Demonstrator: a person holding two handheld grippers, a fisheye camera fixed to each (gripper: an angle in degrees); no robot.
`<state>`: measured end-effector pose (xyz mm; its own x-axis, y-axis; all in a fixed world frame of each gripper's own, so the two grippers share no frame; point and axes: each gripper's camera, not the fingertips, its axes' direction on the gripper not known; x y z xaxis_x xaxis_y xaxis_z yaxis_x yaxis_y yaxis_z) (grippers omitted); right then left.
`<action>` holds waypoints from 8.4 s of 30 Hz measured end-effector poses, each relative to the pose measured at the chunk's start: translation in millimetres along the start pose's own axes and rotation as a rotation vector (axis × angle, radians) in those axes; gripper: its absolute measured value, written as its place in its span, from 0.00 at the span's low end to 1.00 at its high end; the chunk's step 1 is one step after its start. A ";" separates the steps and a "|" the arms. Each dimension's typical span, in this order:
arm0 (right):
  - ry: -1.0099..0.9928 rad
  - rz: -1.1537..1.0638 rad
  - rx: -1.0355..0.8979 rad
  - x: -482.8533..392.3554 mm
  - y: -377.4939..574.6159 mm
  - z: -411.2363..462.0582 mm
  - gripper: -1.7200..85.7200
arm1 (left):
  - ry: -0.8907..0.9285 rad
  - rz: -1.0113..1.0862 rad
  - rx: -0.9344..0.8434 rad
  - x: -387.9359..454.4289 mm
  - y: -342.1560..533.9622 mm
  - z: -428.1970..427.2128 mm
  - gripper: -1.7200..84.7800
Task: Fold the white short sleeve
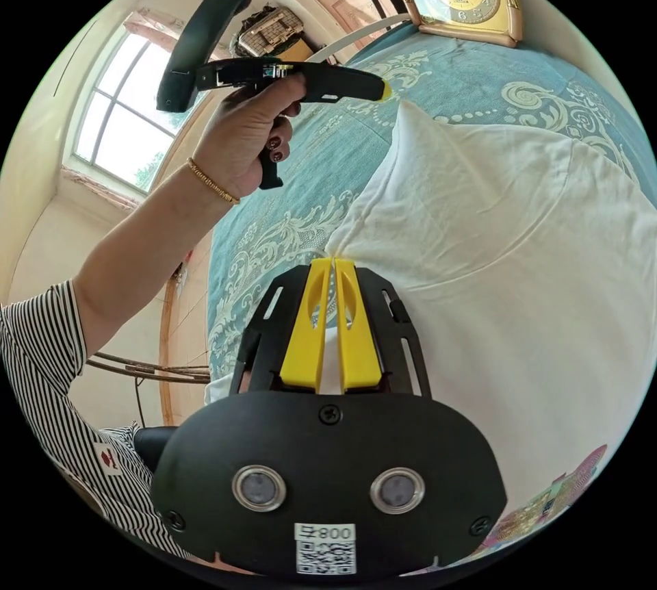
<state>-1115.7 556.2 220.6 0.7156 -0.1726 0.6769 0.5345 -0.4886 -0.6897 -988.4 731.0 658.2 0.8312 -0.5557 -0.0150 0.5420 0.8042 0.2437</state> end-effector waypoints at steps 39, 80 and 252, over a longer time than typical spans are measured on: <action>0.115 0.254 0.387 121.9 467.7 -243.4 0.02 | 0.527 -0.043 0.079 150.9 -17.8 -79.3 0.07; 0.434 0.748 0.550 247.6 875.6 -393.2 0.09 | 0.522 1.355 -0.166 1073.9 -345.8 -200.4 0.10; 0.155 0.575 0.539 290.5 770.8 -369.3 0.02 | 0.742 0.644 -0.184 714.9 -114.7 -123.9 0.02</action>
<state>-661.9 -186.3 -19.3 0.8956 -0.4077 0.1781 0.2727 0.1868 -0.9438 -441.0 267.6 499.3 0.8059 0.2190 -0.5501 -0.0800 0.9608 0.2654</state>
